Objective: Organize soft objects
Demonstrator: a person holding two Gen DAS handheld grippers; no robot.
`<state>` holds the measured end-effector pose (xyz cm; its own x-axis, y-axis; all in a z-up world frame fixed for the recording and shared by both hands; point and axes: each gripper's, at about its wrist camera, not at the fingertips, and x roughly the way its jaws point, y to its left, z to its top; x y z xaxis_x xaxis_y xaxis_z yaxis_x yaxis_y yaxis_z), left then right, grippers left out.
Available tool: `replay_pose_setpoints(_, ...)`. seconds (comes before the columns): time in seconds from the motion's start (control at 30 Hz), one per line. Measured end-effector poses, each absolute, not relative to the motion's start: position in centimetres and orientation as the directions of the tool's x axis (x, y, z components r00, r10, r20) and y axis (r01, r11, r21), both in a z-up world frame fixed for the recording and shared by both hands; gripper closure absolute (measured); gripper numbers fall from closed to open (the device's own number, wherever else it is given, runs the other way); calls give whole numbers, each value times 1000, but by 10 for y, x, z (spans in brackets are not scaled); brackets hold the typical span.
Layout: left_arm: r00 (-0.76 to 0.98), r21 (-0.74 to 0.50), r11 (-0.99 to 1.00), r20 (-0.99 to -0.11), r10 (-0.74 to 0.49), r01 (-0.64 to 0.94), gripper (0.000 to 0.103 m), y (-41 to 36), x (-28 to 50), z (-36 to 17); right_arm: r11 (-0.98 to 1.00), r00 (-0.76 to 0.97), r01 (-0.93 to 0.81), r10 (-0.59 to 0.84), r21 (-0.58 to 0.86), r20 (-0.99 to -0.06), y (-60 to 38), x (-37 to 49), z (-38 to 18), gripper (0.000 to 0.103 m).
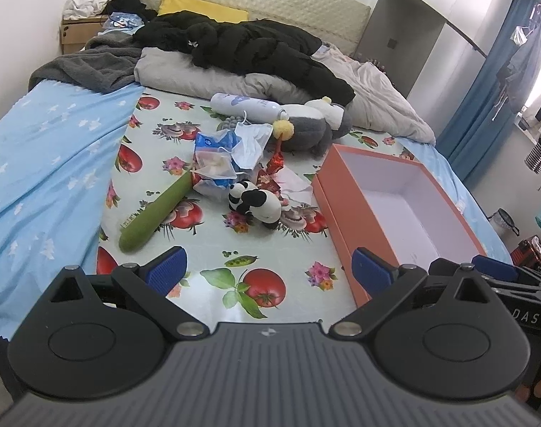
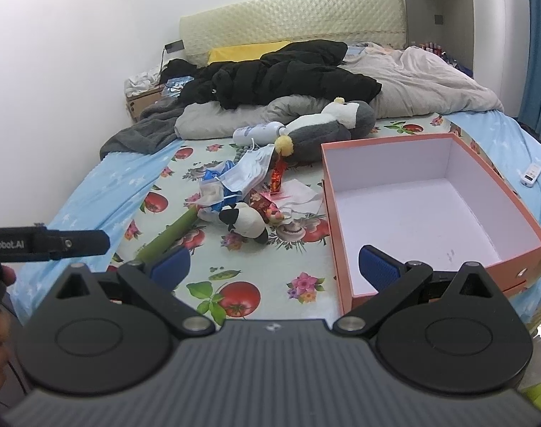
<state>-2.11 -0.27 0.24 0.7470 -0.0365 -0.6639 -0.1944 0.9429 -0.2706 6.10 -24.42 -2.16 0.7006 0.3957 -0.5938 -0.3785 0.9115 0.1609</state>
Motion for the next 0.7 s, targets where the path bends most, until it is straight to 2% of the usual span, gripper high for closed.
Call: replay_pose_setpoints(0.7, 746, -269, 944, -665, -38, -191, 2, -2, -21, 2, 916, 700, -370, 384, 154, -603, -246, 61, -23, 0)
